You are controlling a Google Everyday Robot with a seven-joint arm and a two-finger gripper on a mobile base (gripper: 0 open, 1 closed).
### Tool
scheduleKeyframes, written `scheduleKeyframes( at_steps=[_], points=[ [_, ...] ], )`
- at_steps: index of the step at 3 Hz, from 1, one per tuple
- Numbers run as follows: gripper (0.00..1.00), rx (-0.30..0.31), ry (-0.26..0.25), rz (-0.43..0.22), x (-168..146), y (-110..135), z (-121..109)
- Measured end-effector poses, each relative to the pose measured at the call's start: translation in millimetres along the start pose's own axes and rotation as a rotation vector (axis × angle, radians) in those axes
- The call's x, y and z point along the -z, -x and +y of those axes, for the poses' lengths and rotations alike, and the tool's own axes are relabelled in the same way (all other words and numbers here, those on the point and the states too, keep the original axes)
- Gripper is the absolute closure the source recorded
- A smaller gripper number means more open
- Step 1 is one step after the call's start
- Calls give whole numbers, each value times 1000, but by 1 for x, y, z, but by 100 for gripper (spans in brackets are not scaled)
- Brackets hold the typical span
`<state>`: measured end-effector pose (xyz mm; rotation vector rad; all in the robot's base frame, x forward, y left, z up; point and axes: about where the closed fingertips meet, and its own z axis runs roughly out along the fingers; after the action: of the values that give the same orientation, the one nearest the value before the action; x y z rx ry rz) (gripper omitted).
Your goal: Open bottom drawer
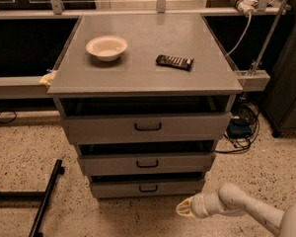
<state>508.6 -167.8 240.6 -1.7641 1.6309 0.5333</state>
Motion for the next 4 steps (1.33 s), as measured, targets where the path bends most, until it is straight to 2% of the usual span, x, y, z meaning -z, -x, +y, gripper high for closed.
scheduleKeyframes(
  at_steps=[2,3,4],
  points=[
    [34,102,-67,35,-4,-6,-33],
    [12,117,-81,53,-6,-13,-42],
    [0,116,-91,68,-9,-25,-47]
  ],
)
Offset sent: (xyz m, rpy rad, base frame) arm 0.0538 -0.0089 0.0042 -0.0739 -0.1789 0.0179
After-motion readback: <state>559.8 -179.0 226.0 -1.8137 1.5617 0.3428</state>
